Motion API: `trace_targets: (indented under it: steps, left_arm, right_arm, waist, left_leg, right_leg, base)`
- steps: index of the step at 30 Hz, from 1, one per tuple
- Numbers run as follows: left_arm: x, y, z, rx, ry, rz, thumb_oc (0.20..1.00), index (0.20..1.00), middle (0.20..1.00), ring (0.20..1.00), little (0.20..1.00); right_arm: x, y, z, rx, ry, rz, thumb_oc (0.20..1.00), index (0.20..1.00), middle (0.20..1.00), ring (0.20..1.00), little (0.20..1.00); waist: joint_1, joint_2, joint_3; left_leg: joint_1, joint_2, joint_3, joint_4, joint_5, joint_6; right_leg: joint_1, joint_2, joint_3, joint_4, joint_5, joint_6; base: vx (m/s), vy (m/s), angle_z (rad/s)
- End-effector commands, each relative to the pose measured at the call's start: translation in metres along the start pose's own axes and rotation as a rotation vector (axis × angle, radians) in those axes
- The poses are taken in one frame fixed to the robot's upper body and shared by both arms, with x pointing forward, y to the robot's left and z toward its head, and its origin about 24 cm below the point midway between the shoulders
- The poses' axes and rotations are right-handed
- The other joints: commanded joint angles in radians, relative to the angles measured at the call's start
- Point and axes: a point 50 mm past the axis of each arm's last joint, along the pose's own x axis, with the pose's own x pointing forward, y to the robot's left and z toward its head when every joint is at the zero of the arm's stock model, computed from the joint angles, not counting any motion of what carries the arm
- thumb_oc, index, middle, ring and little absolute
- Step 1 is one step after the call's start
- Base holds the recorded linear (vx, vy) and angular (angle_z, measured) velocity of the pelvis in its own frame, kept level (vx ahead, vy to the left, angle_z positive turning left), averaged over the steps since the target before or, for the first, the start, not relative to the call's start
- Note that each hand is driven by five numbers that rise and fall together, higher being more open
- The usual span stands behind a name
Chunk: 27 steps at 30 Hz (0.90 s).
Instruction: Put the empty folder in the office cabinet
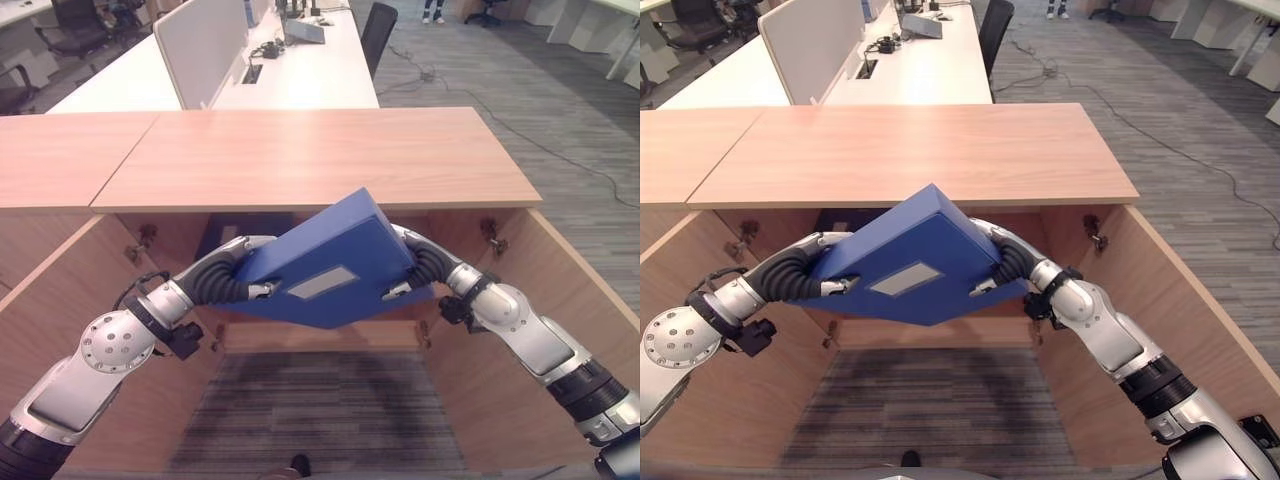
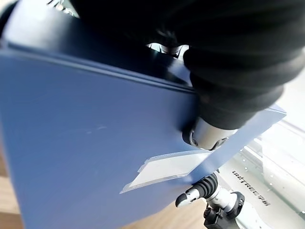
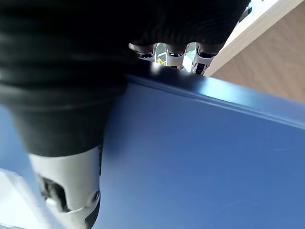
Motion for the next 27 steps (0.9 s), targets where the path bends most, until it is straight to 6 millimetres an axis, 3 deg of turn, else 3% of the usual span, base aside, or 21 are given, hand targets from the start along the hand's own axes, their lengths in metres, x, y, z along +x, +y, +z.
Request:
trace_targets:
  steps: [1,7,14,16,17,18,19,21,22,23,24,25,26,27]
  left_arm:
    - [0.029,0.013,0.056,0.005,-0.391,0.110,0.200,0.200,0.200,0.200,0.200]
    - [0.039,0.006,0.090,-0.118,-0.619,0.127,0.200,0.200,0.200,0.200,0.200]
    - [0.044,-0.002,0.095,-0.216,-0.671,0.107,0.200,0.200,0.200,0.200,0.200]
    - [0.045,-0.004,0.089,-0.255,-0.642,0.113,0.200,0.200,0.200,0.200,0.200]
    - [0.045,-0.006,0.083,-0.287,-0.618,0.111,0.256,0.256,0.256,0.256,0.256]
    - [0.044,-0.009,0.077,-0.315,-0.583,0.103,0.520,0.520,0.520,0.520,0.520]
    - [0.043,-0.012,0.070,-0.341,-0.553,0.101,1.000,1.000,1.000,1.000,1.000]
    - [0.043,-0.023,0.045,-0.442,-0.431,0.112,1.000,1.000,1.000,1.000,1.000]
    - [0.041,-0.037,0.020,-0.527,-0.301,0.126,1.000,1.000,1.000,1.000,1.000]
    - [0.038,-0.046,0.008,-0.566,-0.228,0.131,1.000,1.000,1.000,1.000,1.000]
    - [0.038,-0.046,0.008,-0.565,-0.228,0.130,1.000,1.000,1.000,1.000,1.000]
    - [0.032,-0.055,-0.007,-0.629,-0.140,0.152,1.000,1.000,1.000,1.000,1.000]
    - [0.017,-0.081,-0.039,-0.790,0.058,0.199,1.000,1.000,1.000,1.000,1.000]
    - [0.008,-0.090,-0.051,-0.821,0.142,0.214,1.000,1.000,1.000,1.000,1.000]
  right_arm:
    - [0.029,0.023,0.046,0.067,-0.227,0.179,0.200,0.200,0.200,0.200,0.200]
    - [0.041,0.059,0.047,0.250,-0.236,0.289,0.200,0.200,0.200,0.200,0.200]
    - [0.038,0.090,0.032,0.581,-0.173,0.278,0.200,0.200,0.200,0.200,0.200]
    - [0.034,0.106,0.018,0.765,-0.110,0.247,0.200,0.200,0.200,0.200,0.200]
    - [0.029,0.119,0.012,0.875,-0.073,0.250,0.200,0.200,0.200,0.200,0.200]
    - [0.024,0.135,0.006,1.004,-0.033,0.274,0.200,0.200,0.200,0.200,0.200]
    - [0.018,0.148,0.002,1.098,0.005,0.292,0.200,0.200,0.200,0.200,0.200]
    - [-0.001,0.183,-0.006,1.330,0.088,0.351,0.200,0.200,0.200,0.200,0.200]
    - [-0.001,0.195,-0.013,1.434,0.172,0.299,0.200,0.200,0.200,0.200,0.200]
    - [0.002,0.201,-0.018,1.517,0.223,0.236,0.200,0.200,0.200,0.200,0.200]
    - [0.003,0.201,-0.018,1.517,0.222,0.236,0.200,0.200,0.200,0.200,0.200]
    - [0.007,0.203,-0.022,1.610,0.245,0.157,0.200,0.200,0.200,0.200,0.200]
    - [0.005,0.207,-0.035,1.712,0.329,0.017,0.200,0.200,0.200,0.200,0.200]
    - [0.009,0.201,-0.037,1.741,0.339,-0.041,0.200,0.200,0.200,0.200,0.200]
  waist:
    - [0.012,-0.035,-0.039]
    - [0.008,-0.036,-0.037]
    - [0.004,-0.032,-0.036]
    - [0.002,-0.028,-0.034]
    - [0.000,-0.027,-0.032]
    - [0.001,-0.027,-0.032]
    - [0.000,-0.028,-0.032]
    - [-0.001,-0.027,-0.029]
    - [0.002,-0.026,-0.027]
    - [0.007,-0.024,-0.025]
    - [0.006,-0.026,-0.027]
    - [0.012,-0.024,-0.024]
    - [0.019,-0.019,-0.019]
    - [0.023,-0.016,-0.018]
  left_leg:
    - [0.058,0.015,-0.037,0.002,-0.102,-0.032]
    - [0.058,0.016,-0.035,0.002,-0.103,-0.033]
    - [0.059,0.016,-0.032,0.002,-0.103,-0.032]
    - [0.060,0.015,-0.031,0.002,-0.102,-0.031]
    - [0.059,0.015,-0.030,0.002,-0.101,-0.031]
    - [0.061,0.015,-0.030,0.002,-0.102,-0.031]
    - [0.059,0.015,-0.029,0.002,-0.101,-0.031]
    - [0.060,0.014,-0.029,0.002,-0.101,-0.031]
    - [0.059,0.013,-0.030,0.002,-0.100,-0.031]
    - [0.061,0.014,-0.032,0.002,-0.103,-0.030]
    - [0.056,0.013,-0.032,0.002,-0.099,-0.029]
    - [0.056,0.011,-0.033,0.002,-0.099,-0.029]
    - [0.057,0.011,-0.034,0.002,-0.100,-0.027]
    - [0.057,0.010,-0.036,0.002,-0.100,-0.026]
  right_leg:
    - [-0.004,-0.035,-0.055,0.006,0.036,0.050]
    - [-0.004,-0.036,-0.054,0.006,0.035,0.049]
    - [-0.003,-0.037,-0.056,0.006,0.035,0.049]
    - [-0.003,-0.038,-0.055,0.006,0.036,0.048]
    - [-0.004,-0.038,-0.056,0.006,0.036,0.048]
    - [-0.002,-0.038,-0.056,0.006,0.036,0.047]
    - [-0.004,-0.038,-0.056,0.006,0.037,0.047]
    - [-0.003,-0.039,-0.056,0.006,0.038,0.046]
    - [-0.004,-0.040,-0.057,0.006,0.040,0.045]
    - [-0.002,-0.039,-0.057,0.006,0.040,0.044]
    - [-0.007,-0.041,-0.057,0.006,0.042,0.044]
    - [-0.007,-0.040,-0.057,0.006,0.044,0.043]
    - [-0.007,-0.040,-0.059,0.006,0.045,0.043]
    - [-0.008,-0.041,-0.059,0.006,0.047,0.044]
  base:
    - [0.00,0.000,0.00]
    - [0.00,0.000,0.00]
    - [0.00,0.000,0.00]
    - [0.00,0.000,0.00]
    - [0.00,0.000,0.00]
    - [0.00,0.000,0.00]
    - [0.00,0.000,0.00]
    - [0.00,0.000,0.00]
    - [0.00,0.000,0.00]
    - [0.00,0.009,0.03]
    - [0.00,0.000,0.00]
    - [0.00,0.000,0.00]
    - [0.00,0.039,-0.06]
    - [-0.01,0.051,-0.08]
